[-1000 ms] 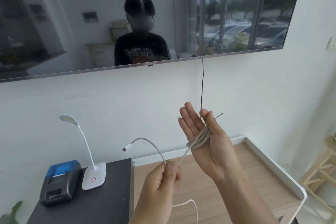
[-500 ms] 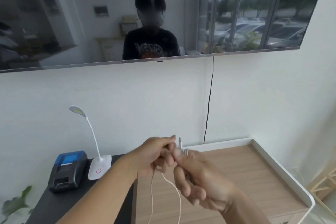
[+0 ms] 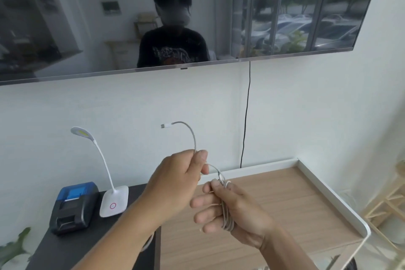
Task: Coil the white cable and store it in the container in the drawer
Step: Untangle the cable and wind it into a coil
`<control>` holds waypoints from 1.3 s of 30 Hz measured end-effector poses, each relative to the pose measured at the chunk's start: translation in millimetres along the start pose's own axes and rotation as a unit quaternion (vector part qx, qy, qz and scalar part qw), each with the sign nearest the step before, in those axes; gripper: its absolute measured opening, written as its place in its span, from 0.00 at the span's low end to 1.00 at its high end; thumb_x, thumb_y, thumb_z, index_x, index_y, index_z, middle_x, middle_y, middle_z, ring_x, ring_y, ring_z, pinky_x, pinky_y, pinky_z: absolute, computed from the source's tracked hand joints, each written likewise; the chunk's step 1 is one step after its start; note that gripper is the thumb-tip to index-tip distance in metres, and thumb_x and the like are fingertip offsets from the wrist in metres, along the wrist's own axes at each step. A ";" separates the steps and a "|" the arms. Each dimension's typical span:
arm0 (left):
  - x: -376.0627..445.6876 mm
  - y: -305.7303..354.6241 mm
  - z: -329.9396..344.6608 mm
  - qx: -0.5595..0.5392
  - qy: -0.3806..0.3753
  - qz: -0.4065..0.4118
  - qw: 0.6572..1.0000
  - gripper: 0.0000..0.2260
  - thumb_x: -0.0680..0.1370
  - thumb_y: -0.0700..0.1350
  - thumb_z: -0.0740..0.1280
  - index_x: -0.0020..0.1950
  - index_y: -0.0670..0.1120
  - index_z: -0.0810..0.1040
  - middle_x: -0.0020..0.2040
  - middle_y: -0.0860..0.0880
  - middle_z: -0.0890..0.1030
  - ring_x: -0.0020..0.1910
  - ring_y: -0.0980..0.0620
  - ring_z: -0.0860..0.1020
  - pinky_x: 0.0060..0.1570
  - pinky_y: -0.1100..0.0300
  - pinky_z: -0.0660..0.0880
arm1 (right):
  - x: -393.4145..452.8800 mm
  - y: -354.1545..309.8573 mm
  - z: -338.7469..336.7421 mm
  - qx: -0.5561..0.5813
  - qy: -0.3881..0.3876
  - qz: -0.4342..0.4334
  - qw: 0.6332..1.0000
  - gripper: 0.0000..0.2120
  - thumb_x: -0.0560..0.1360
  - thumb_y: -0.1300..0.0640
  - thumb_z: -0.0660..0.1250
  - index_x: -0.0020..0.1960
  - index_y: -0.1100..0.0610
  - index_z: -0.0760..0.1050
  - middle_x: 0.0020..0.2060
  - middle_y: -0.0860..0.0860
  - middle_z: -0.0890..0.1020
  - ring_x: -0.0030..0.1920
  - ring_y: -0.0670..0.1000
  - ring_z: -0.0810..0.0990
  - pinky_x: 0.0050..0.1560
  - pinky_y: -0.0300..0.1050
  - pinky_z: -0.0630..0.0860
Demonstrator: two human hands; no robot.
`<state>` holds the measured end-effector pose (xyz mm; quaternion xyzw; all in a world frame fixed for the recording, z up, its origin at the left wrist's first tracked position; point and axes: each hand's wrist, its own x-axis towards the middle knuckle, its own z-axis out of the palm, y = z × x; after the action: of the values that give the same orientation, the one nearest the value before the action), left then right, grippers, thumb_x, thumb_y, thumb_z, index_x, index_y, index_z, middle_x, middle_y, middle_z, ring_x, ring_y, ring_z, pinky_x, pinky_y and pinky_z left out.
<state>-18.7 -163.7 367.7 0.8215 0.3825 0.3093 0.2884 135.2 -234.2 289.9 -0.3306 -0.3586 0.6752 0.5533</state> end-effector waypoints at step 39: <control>18.2 -41.9 -0.1 -0.381 -0.103 -0.294 0.870 0.18 0.83 0.55 0.61 0.35 0.49 0.72 0.26 0.52 0.64 0.23 0.54 0.59 0.22 0.62 0.58 | 7.7 8.8 47.4 0.087 -0.102 -0.077 0.988 0.15 0.83 0.51 0.64 0.52 0.64 0.77 0.28 0.52 0.84 0.20 0.42 0.78 0.28 0.39 0.81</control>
<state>-28.3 -126.4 343.3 0.5243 0.4273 0.2457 0.6944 89.5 -233.4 306.9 -0.1819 -0.3774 0.6894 0.5909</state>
